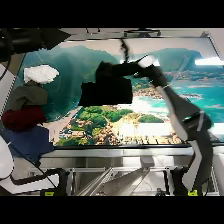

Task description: Fold the shirts.

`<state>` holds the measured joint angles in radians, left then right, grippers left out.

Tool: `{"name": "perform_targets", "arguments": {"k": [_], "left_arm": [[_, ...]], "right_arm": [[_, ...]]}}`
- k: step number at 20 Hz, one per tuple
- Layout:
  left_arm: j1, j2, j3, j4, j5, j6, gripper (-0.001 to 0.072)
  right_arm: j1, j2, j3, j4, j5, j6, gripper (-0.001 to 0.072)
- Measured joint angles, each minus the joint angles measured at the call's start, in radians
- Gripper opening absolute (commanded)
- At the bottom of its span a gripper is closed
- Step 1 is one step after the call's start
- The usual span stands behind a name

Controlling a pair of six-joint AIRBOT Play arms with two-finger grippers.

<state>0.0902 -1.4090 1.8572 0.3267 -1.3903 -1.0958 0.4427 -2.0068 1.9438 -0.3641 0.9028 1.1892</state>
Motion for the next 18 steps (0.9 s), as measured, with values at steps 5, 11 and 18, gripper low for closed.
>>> {"name": "perform_targets", "arguments": {"k": [5,11,18], "left_arm": [[0.036,0.093,-0.190,-0.011,-0.043,0.036,0.0029],[0.044,0.117,-0.312,-0.015,-0.073,0.069,0.0029],[0.045,0.119,-0.332,-0.016,-0.086,0.084,0.0028]], "right_arm": [[0.189,-0.146,-0.001,0.032,-0.278,-0.044,0.0502],[-0.017,-0.071,0.000,-0.030,-0.014,-0.002,0.0498],[-0.322,-0.005,-0.011,-0.386,0.354,0.211,0.0713]]}}
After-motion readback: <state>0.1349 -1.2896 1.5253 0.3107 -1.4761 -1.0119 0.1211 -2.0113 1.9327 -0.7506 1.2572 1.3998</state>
